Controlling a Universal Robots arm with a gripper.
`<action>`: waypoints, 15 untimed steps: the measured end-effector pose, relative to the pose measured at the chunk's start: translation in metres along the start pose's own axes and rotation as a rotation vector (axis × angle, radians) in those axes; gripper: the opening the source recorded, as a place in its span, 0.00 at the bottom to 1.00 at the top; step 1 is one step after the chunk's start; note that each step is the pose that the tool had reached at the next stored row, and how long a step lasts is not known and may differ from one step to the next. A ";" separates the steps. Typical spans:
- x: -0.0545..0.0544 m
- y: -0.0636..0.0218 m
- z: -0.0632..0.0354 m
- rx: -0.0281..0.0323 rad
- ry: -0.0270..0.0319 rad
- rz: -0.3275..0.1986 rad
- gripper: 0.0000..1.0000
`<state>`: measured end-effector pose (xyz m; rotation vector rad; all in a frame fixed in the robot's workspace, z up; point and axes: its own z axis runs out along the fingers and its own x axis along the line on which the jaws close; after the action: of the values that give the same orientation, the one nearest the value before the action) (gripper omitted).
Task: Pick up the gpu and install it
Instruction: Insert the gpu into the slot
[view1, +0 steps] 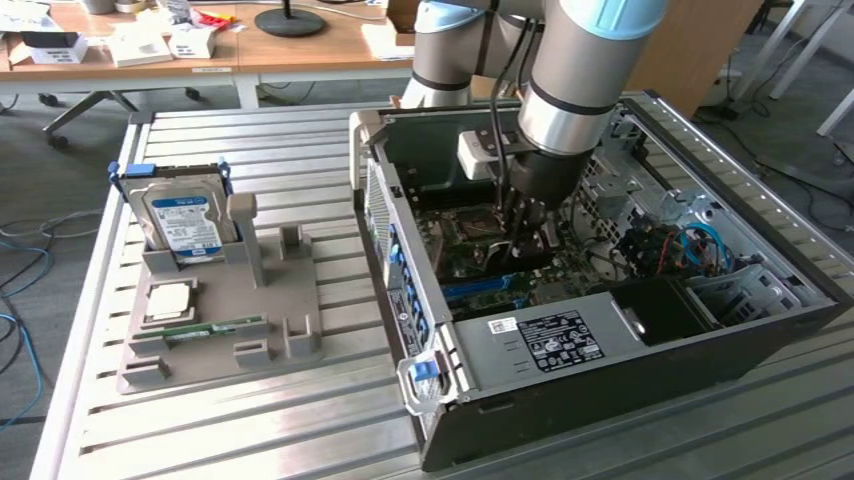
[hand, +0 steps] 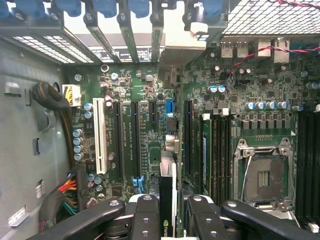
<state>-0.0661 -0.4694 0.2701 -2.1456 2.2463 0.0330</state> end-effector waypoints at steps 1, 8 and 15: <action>0.000 0.0000 0.0000 0.0000 0.0000 0.000 0.26; 0.001 0.0054 -0.0001 -0.0001 0.0001 0.000 0.26; 0.003 0.0064 -0.0001 0.0000 -0.0001 0.000 0.26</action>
<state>-0.0726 -0.4717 0.2700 -2.1456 2.2462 0.0331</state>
